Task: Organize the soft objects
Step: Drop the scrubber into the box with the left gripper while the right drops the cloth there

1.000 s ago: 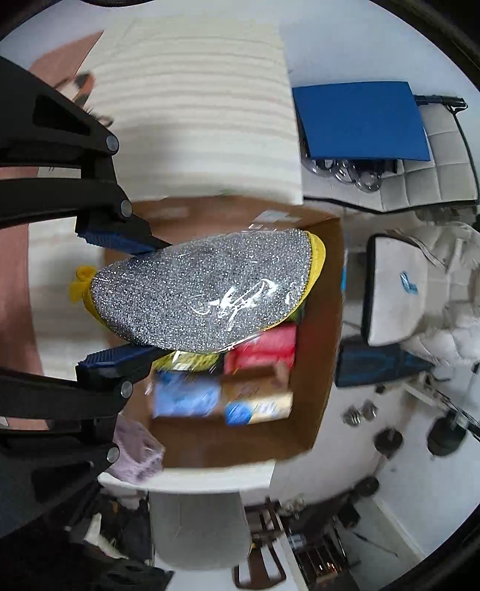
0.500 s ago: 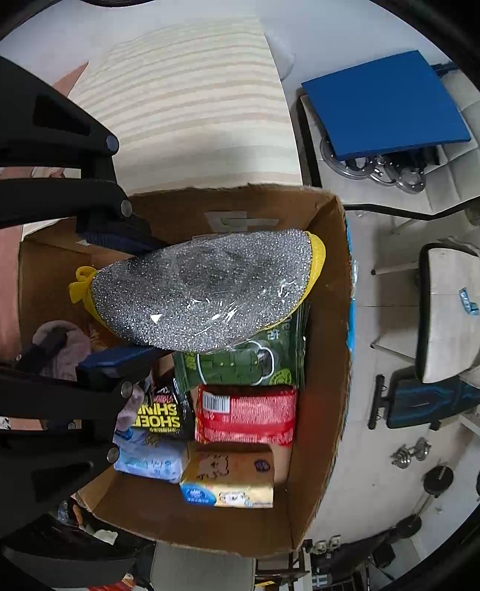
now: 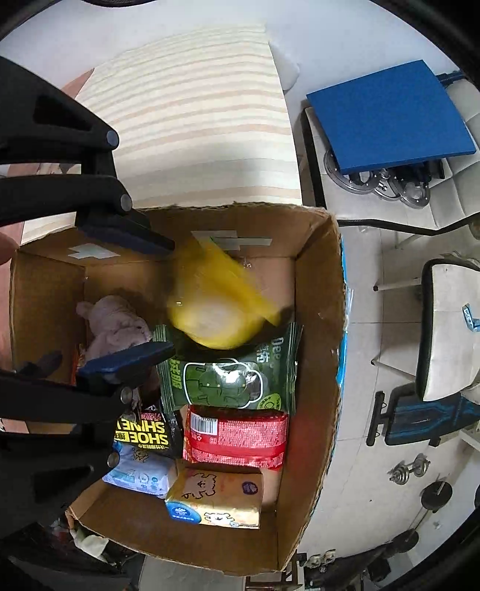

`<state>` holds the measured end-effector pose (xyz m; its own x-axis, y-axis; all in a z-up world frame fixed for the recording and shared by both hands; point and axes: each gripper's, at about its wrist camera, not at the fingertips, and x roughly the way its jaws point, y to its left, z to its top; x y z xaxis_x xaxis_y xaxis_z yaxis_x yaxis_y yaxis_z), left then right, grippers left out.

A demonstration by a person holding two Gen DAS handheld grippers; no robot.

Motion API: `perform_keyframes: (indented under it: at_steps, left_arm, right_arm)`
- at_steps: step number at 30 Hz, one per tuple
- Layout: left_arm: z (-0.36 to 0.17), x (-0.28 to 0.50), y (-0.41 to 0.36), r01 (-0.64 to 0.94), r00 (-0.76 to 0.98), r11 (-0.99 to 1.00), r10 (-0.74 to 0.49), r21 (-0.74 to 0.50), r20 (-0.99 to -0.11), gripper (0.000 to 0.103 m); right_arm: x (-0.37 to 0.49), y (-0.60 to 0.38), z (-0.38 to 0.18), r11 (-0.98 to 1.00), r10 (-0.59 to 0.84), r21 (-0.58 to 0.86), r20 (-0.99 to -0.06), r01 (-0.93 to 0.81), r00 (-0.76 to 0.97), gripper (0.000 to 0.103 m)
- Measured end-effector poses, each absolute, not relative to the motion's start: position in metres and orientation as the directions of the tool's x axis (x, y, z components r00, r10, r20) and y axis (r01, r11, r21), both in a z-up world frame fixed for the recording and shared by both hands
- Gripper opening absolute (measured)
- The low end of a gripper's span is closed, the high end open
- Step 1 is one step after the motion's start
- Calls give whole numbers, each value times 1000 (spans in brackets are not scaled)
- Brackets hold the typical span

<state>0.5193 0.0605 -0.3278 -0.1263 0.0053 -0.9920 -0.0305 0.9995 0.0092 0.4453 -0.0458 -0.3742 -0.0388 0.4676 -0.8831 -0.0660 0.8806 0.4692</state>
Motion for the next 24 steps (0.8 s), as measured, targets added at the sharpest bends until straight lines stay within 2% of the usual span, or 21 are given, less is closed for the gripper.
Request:
perform_keyframes:
  at_steps: [1, 2, 3, 7, 9, 10, 13, 16, 19, 22, 24]
  left_arm:
    - [-326, 518, 60, -26, -121, 1000, 10, 13, -993, 47]
    - [-324, 516, 60, -25, -115, 1000, 9, 12, -993, 53]
    - [-322, 515, 60, -28, -111, 1000, 6, 9, -994, 64]
    - [-313, 509, 63, -49, -73, 999, -10, -6, -997, 75]
    - [-307, 504, 64, -61, -45, 998, -11, -8, -999, 94]
    - [-305, 502, 63, -64, -32, 998, -9, -7, -999, 97]
    - [-295, 488, 60, -70, 22, 998, 0, -1, -1000, 97]
    - [-284, 469, 53, -64, 77, 998, -11, -16, -997, 97]
    - [-273, 446, 45, -66, 139, 998, -11, -20, -990, 97]
    - [-260, 421, 36, -73, 210, 997, 8, -8, -978, 102]
    - [-253, 409, 31, -74, 256, 997, 21, 3, -966, 102]
  right_arm:
    - [445, -48, -372, 883, 463, 465, -886, -67, -36, 63]
    - [444, -52, -369, 885, 460, 461, -887, -69, -34, 63]
    - [443, -56, -367, 885, 460, 461, -887, -67, -31, 63]
    - [438, -76, -354, 892, 446, 446, -895, -70, -13, 64]
    - [435, -85, -353, 902, 428, 426, -904, -75, 3, 70]
    - [434, -90, -350, 908, 415, 413, -910, -76, 17, 74]
    - [426, -111, -339, 930, 364, 360, -930, -76, 52, 76]
    - [420, -132, -327, 949, 312, 307, -946, -72, 81, 84]
    - [412, -148, -320, 963, 267, 260, -958, -72, 103, 84]
    - [403, -160, -312, 973, 226, 218, -966, -76, 122, 85]
    - [396, -164, -308, 981, 188, 177, -972, -83, 139, 95]
